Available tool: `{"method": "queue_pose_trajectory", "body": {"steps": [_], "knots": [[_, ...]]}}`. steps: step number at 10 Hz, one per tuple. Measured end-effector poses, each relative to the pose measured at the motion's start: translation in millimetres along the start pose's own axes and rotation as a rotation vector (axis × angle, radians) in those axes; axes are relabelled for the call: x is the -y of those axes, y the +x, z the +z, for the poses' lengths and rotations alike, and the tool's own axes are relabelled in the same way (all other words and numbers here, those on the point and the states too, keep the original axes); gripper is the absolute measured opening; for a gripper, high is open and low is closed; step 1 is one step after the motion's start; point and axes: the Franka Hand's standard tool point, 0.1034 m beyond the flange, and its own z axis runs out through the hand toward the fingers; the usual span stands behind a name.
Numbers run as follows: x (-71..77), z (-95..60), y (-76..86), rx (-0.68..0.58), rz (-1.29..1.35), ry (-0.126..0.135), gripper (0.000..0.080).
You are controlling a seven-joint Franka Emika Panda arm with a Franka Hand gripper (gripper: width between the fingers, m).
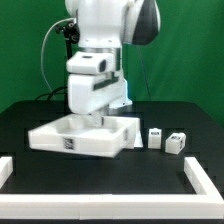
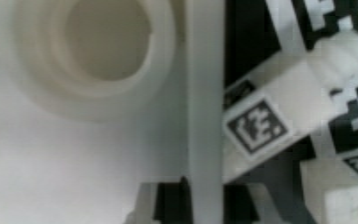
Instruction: Assemble one leg
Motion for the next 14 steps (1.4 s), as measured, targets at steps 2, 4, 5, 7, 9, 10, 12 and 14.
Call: {"method": "queue_pose_trajectory", "body": {"steps": [2, 4, 5, 7, 9, 10, 12, 14], "knots": [[5.2, 19.7, 28.1, -0.011, -0.097, -0.048, 0.0052], [8.5, 20.2, 21.7, 0.005, -0.085, -0.019, 0.0052], [9.5, 21.7, 21.2, 0.006, -0.085, -0.016, 0.0052], [7.8, 21.3, 39.9, -0.012, -0.166, -0.06, 0.0052], [0.5, 31.3, 58.6, -0.013, -0.226, -0.055, 0.0052], [0.1, 36.1, 67.3, -0.013, -0.247, -0.05, 0.0052], [1.5, 42.6, 63.9, -0.005, -0.24, -0.037, 0.0052], [2.5, 44.2, 63.3, -0.004, -0.239, -0.033, 0.0052]]}}
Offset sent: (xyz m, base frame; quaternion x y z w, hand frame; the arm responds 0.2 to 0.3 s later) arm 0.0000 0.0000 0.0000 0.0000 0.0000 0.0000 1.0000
